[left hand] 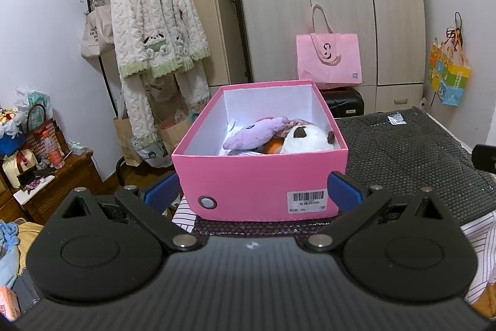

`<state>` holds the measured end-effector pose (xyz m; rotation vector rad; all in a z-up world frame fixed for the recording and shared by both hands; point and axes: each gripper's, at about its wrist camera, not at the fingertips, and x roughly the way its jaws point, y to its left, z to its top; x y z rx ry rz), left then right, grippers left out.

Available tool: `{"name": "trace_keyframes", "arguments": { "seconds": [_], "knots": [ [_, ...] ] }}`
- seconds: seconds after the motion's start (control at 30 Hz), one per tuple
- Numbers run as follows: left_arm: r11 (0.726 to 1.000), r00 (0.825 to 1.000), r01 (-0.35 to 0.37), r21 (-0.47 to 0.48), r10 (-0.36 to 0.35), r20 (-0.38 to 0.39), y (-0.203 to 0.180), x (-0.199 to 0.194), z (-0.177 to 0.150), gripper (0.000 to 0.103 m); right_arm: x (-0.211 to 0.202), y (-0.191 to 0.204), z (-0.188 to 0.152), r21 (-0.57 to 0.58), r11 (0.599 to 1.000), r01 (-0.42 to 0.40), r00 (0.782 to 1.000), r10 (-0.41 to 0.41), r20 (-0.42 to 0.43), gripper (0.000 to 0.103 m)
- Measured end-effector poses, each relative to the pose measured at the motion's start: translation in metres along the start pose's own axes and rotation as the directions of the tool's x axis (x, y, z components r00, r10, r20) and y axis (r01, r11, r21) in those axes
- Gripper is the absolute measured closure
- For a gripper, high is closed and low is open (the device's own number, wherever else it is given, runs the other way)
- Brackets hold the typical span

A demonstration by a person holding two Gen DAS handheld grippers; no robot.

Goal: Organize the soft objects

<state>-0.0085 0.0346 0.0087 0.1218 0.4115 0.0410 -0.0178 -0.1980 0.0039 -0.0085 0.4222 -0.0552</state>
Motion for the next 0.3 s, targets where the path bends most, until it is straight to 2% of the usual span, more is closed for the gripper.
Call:
{"name": "trace_keyframes", "arguments": {
  "seconds": [0.3],
  "knots": [
    [1.000,1.000,-0.006,-0.004,0.006,-0.002,0.0009,0.0002,0.0006,0.000,0.0003,-0.0002,-0.0001,0.000,1.000,-0.001,1.000,0.001,0.000,0.001]
  ]
}}
